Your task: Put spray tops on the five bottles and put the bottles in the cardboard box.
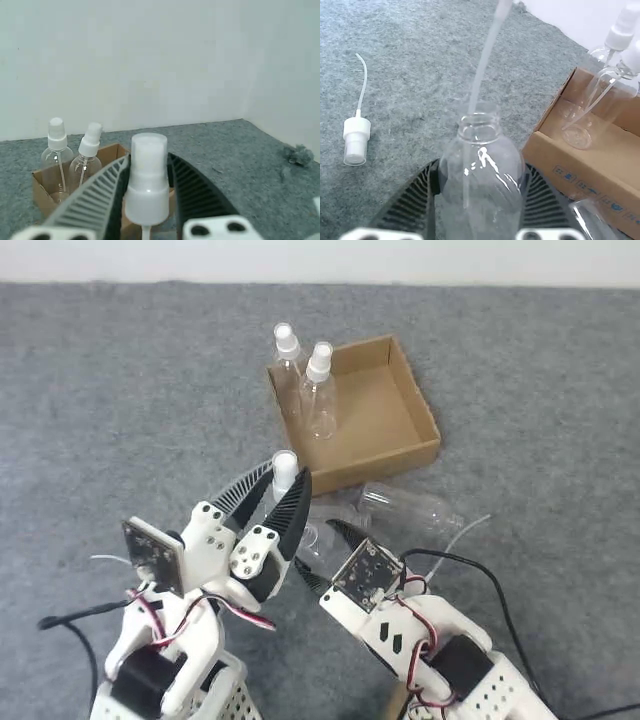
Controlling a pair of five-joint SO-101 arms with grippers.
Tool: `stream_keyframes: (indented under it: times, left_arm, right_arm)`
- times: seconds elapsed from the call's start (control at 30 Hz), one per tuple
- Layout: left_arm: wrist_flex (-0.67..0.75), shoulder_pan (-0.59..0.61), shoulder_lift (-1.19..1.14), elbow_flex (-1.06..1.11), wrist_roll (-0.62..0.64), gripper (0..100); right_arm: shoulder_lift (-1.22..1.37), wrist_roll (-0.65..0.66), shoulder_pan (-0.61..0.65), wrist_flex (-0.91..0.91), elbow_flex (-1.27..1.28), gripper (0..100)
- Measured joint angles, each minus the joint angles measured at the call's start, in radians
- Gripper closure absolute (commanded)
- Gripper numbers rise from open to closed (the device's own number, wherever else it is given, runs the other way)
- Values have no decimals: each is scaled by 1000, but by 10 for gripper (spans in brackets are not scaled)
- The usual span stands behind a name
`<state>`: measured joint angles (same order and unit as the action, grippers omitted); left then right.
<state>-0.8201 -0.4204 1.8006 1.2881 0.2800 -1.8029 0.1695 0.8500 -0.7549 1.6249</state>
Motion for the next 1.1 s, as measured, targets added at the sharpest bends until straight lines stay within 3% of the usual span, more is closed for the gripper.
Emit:
stream_keyframes:
  times: [1.1]
  left_arm:
    - [-15,-2,0,0,-2,983]
  right_arm:
    - [0,-21,-92,81,2,937]
